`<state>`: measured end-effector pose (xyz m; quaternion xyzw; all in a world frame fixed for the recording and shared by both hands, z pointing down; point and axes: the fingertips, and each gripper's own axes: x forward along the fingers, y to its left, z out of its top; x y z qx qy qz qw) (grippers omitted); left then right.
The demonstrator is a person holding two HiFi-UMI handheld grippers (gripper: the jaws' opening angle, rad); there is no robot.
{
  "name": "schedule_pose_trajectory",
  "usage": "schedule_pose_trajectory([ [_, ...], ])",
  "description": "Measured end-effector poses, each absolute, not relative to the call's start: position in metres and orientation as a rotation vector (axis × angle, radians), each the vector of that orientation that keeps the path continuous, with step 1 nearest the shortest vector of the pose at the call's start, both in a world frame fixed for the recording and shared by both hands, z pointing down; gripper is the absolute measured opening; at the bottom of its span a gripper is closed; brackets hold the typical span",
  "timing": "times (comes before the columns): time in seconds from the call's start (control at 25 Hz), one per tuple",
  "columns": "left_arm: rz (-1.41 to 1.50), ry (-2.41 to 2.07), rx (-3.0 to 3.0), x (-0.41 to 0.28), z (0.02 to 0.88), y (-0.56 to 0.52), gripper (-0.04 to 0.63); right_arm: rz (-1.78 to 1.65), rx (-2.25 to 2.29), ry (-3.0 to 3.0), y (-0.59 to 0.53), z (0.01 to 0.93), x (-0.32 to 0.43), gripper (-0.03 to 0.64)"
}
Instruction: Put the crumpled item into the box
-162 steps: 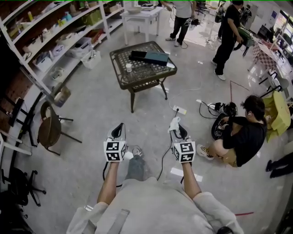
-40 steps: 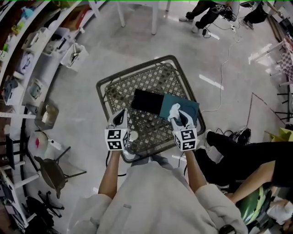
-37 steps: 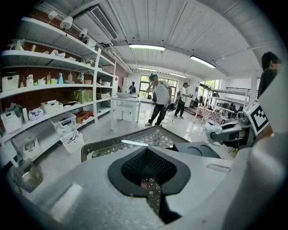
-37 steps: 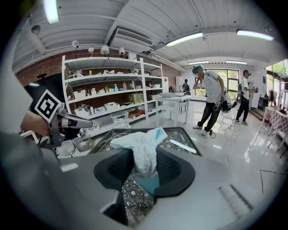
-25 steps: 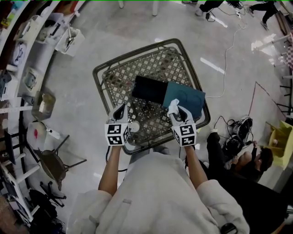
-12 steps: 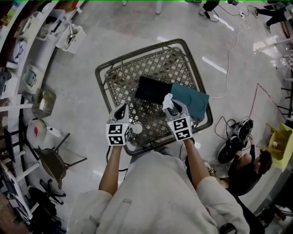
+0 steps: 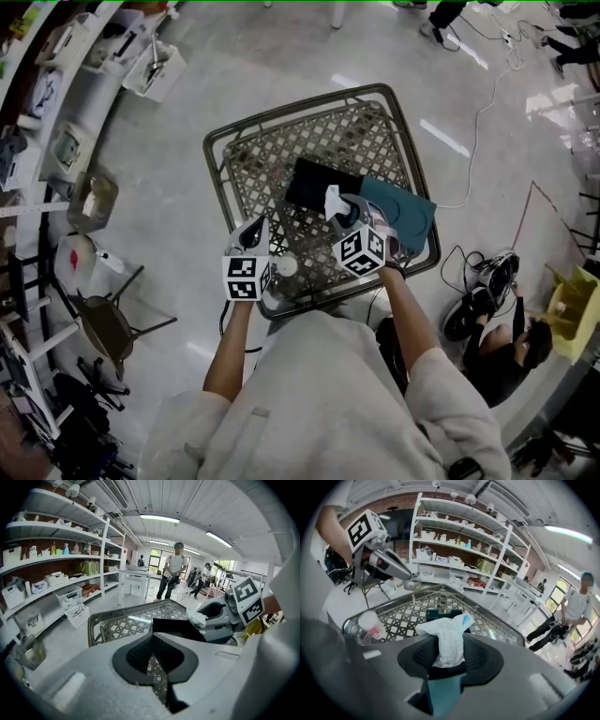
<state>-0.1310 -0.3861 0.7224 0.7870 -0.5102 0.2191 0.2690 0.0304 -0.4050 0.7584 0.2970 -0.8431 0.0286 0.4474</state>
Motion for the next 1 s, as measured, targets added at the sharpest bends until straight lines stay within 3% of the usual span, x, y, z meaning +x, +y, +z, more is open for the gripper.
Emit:
schedule_pose_trajectory([
  [0.28,0.580,-1.411,2.096,-0.141,0.723,-0.388,0.006,-0.169,0.503,-1.988,-0.408,0.781,0.015,0.140],
  [1.0,0.573,-1.449,2.030,-0.165,0.732,-0.383,0.006,0.010,0.318,-1.831,-0.439,0.867,-0.011,0.146],
])
